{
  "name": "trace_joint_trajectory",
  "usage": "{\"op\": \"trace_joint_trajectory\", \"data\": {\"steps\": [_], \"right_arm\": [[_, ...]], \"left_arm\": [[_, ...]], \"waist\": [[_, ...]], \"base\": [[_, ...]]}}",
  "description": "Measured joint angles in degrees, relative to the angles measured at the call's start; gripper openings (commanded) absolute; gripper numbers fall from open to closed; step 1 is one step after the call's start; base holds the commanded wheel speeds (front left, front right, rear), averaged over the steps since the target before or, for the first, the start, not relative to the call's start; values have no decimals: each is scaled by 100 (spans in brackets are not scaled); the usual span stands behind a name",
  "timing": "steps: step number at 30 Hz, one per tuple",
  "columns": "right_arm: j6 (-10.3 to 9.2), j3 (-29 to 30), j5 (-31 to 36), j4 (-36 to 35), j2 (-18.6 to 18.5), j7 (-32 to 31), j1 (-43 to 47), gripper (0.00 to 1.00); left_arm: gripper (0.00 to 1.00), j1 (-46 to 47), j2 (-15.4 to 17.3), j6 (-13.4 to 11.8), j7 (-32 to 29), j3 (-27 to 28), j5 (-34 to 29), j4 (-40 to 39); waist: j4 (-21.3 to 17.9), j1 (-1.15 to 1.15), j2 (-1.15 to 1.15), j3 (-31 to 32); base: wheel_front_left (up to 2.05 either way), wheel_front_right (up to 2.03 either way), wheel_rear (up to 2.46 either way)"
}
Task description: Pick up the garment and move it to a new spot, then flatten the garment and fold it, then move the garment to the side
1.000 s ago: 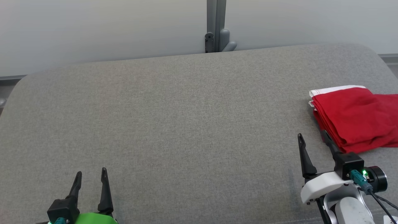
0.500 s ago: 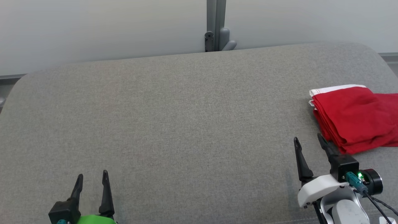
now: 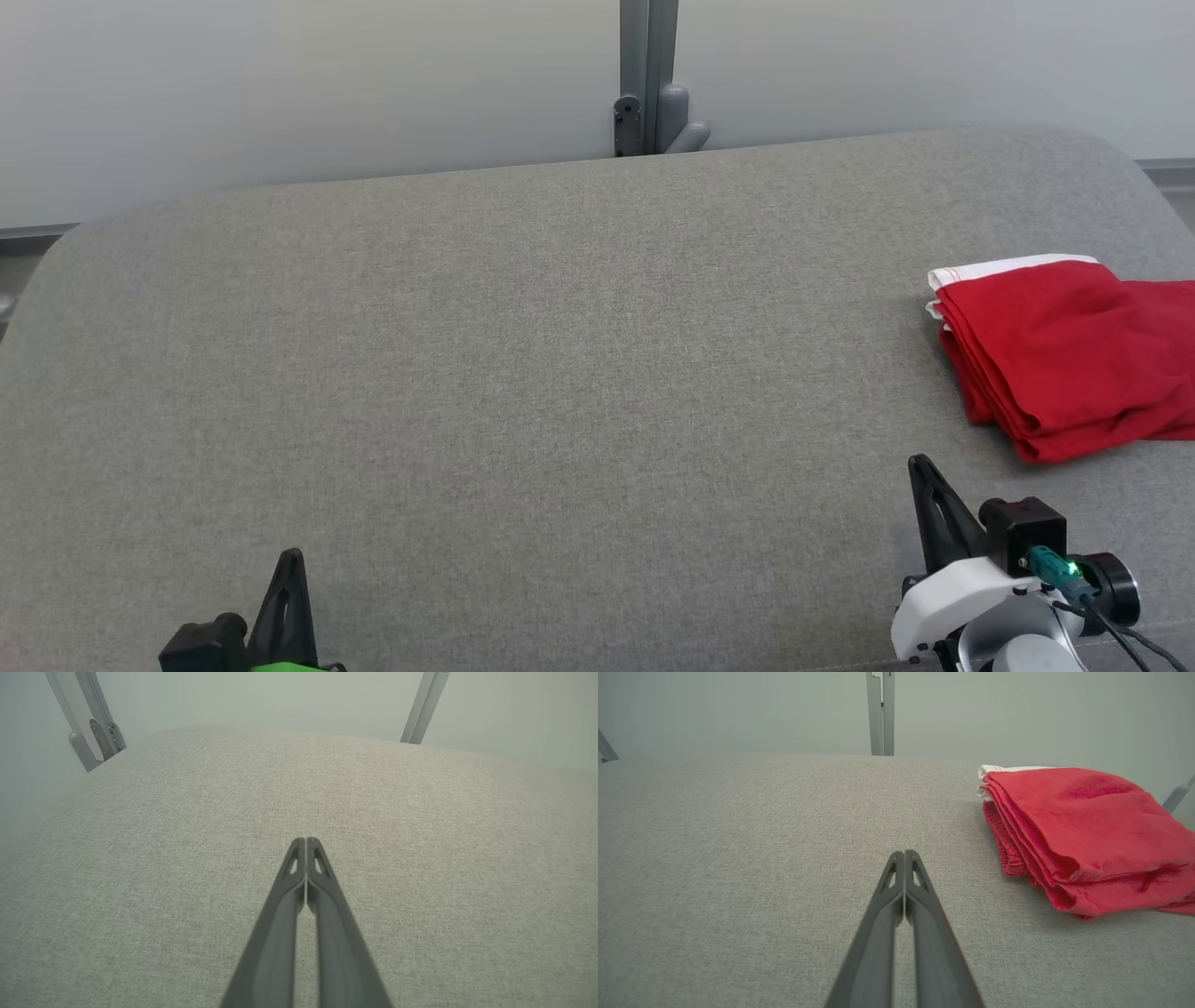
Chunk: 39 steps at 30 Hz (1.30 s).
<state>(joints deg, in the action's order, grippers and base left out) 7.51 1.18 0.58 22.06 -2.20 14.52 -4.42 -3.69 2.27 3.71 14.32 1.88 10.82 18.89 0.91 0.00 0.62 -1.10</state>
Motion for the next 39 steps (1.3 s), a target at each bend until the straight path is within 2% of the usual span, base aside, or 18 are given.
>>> {"op": "trace_joint_trajectory", "data": {"steps": [22, 39], "right_arm": [[0, 140, -2537, -204, 3, -579, 4, 0], [0, 229, -4039, -343, -8, -913, -2, 0]], "left_arm": [[0, 157, -2, 83, -567, 105, 2229, -121], [0, 324, 1, 140, -900, 176, 3568, -207]], "waist": [[-16, 0, 0, 16], [-28, 0, 0, 28]], "base": [[0, 0, 0], [0, 0, 0]]}}
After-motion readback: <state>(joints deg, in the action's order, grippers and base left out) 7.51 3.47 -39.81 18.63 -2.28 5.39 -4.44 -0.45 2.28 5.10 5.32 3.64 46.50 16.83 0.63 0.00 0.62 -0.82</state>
